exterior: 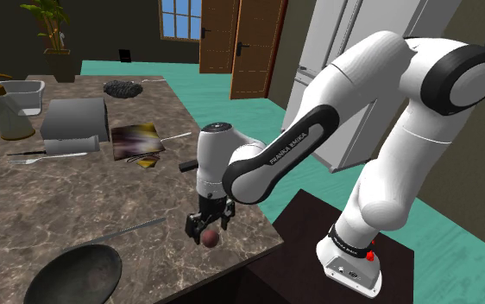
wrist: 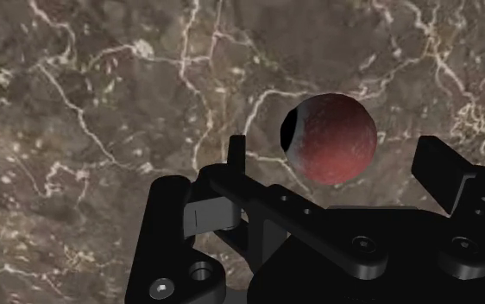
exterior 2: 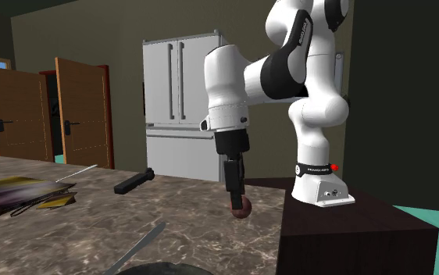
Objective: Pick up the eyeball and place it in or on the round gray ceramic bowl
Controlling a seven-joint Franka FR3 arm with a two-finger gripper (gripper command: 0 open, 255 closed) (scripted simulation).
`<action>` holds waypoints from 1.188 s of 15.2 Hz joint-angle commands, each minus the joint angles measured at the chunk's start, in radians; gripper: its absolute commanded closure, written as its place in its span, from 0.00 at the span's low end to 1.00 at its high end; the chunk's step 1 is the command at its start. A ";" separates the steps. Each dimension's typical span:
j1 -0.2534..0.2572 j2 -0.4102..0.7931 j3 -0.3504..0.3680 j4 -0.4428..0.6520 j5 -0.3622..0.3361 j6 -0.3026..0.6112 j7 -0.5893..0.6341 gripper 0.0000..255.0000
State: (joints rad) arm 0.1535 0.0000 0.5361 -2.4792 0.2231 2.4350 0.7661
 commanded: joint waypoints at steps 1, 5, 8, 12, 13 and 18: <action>0.001 0.013 0.001 0.000 -0.007 0.013 0.006 0.00; 0.001 0.013 0.001 0.000 -0.007 0.013 0.006 0.00; 0.001 0.013 0.001 0.000 -0.007 0.013 0.006 1.00; 0.001 0.013 0.001 0.000 -0.007 0.013 0.006 1.00; 0.001 0.013 0.001 0.000 -0.007 0.013 0.006 1.00; 0.001 0.000 0.001 0.003 0.000 -0.002 0.002 1.00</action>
State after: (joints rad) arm 0.1541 0.0054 0.5367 -2.4786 0.2203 2.4399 0.7690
